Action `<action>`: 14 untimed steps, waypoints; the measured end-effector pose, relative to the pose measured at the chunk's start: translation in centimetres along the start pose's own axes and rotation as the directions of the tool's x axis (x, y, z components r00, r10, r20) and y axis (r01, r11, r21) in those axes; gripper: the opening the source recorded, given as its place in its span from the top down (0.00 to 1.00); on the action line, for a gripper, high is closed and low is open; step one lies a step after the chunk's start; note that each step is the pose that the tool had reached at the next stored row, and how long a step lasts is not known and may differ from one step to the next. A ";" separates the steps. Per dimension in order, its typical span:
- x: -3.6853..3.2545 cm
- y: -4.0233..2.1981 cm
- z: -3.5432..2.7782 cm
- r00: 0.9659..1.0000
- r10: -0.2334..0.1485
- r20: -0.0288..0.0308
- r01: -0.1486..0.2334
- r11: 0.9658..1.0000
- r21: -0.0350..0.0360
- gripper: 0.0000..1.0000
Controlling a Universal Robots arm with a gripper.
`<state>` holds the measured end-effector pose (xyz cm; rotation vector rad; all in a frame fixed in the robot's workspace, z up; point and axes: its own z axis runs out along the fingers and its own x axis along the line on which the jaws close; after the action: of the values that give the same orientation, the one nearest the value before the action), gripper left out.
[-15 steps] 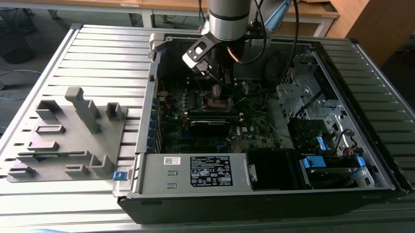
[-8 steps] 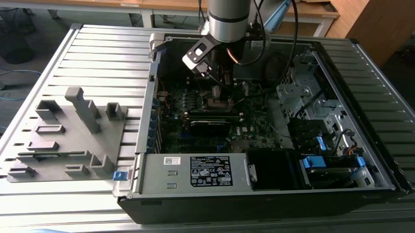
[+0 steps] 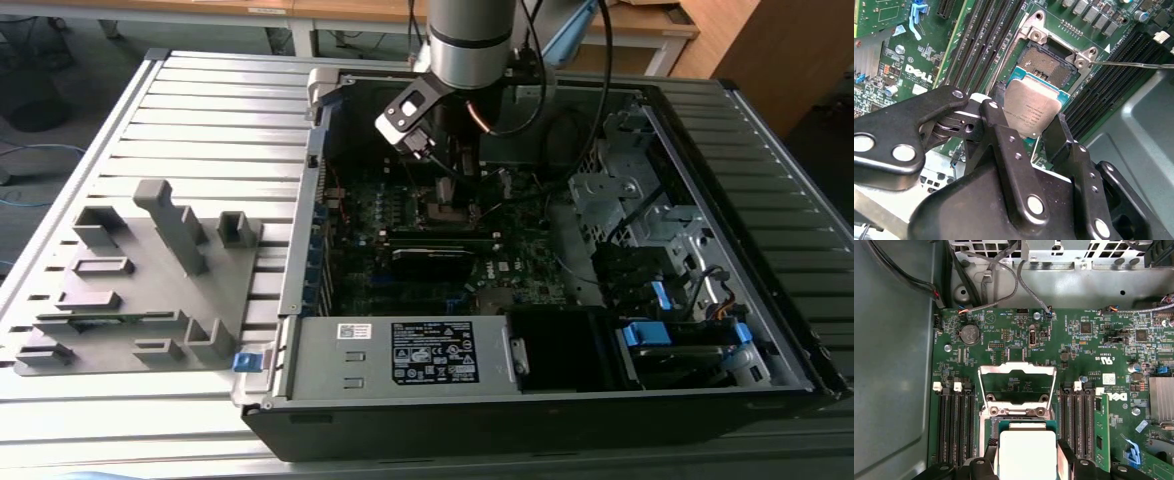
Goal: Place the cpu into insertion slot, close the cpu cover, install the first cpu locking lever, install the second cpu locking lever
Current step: 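Place the cpu into insertion slot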
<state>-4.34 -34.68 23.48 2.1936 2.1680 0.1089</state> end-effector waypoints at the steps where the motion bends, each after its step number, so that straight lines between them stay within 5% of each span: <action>1: 0.00 0.00 0.02 1.000 0.000 0.000 0.000 1.000 0.000 0.46; 14: 0.00 -0.04 0.44 1.000 0.000 0.000 0.000 1.000 0.000 0.46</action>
<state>-4.33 -34.68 23.03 2.1936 2.1680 0.1091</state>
